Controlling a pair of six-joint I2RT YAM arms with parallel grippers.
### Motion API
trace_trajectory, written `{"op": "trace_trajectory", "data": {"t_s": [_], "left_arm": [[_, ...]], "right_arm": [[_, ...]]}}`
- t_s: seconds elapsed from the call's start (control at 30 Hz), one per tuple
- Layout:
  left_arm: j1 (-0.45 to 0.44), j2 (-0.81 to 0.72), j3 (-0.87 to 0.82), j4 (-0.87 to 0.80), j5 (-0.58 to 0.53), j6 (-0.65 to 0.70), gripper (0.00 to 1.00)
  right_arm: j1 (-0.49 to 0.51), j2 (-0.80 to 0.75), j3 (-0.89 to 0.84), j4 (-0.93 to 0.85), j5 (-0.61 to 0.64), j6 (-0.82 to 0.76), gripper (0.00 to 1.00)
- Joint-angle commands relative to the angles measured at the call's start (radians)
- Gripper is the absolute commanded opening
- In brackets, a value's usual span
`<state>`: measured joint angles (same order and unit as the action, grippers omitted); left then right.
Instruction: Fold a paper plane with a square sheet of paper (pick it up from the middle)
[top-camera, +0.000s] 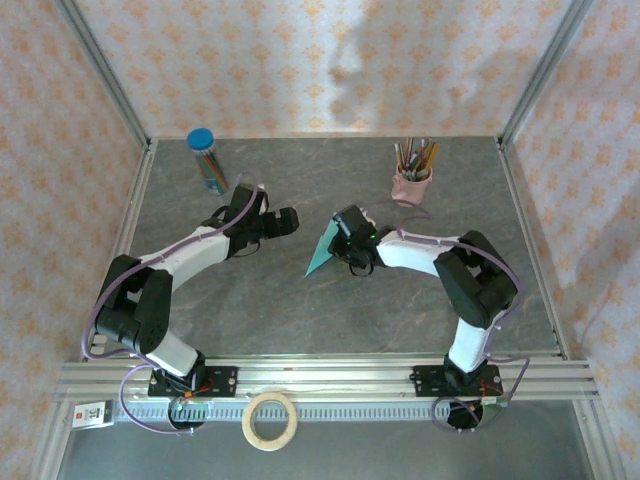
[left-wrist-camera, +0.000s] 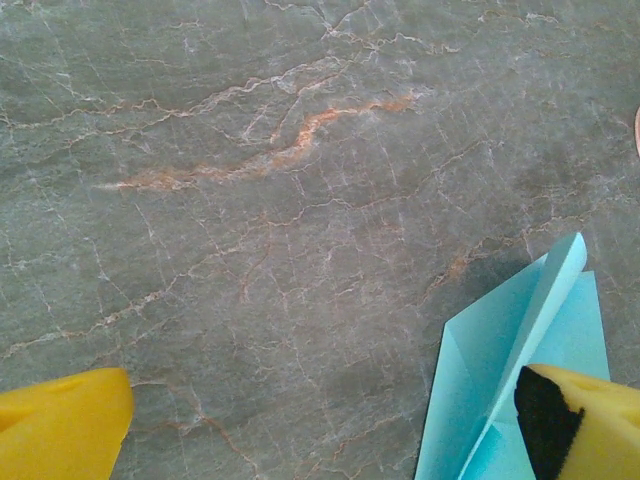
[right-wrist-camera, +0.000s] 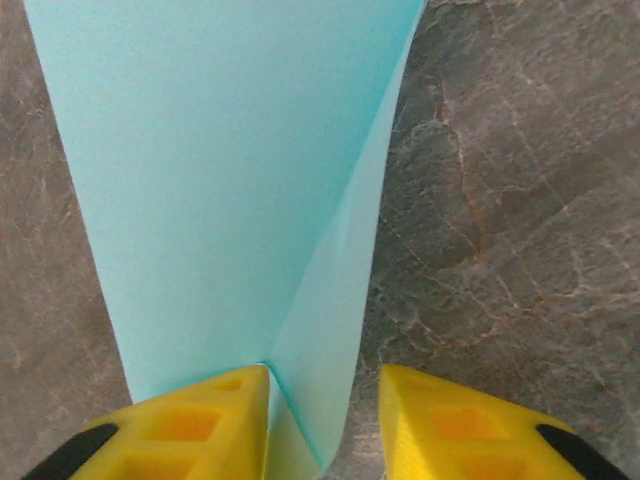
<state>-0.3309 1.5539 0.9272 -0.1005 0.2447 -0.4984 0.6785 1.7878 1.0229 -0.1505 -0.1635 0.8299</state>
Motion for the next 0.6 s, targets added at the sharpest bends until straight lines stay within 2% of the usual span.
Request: {"op": "trace_trajectory", "data": {"t_s": [0.0,0.3,0.4,0.57], "left_arm": [[0.011,0.002,0.001,0.001,-0.025,0.006,0.99],[0.049,-0.013,-0.026,0.046,0.023,-0.046,0.99],[0.085,-0.038,-0.044,0.06,0.037,-0.061,0.99],[0.147,-0.103,-0.094,0.107,0.045,-0.116,0.99]], "right_arm": [[0.007,-0.026,-0.002,-0.019,0.036,0.008,0.27],[0.007,-0.048,0.008,0.034,0.06,-0.008,0.06],[0.007,-0.065,0.04,0.059,0.052,-0.062,0.04],[0.007,-0.085,0.093,0.158,-0.1,-0.185,0.04]]}}
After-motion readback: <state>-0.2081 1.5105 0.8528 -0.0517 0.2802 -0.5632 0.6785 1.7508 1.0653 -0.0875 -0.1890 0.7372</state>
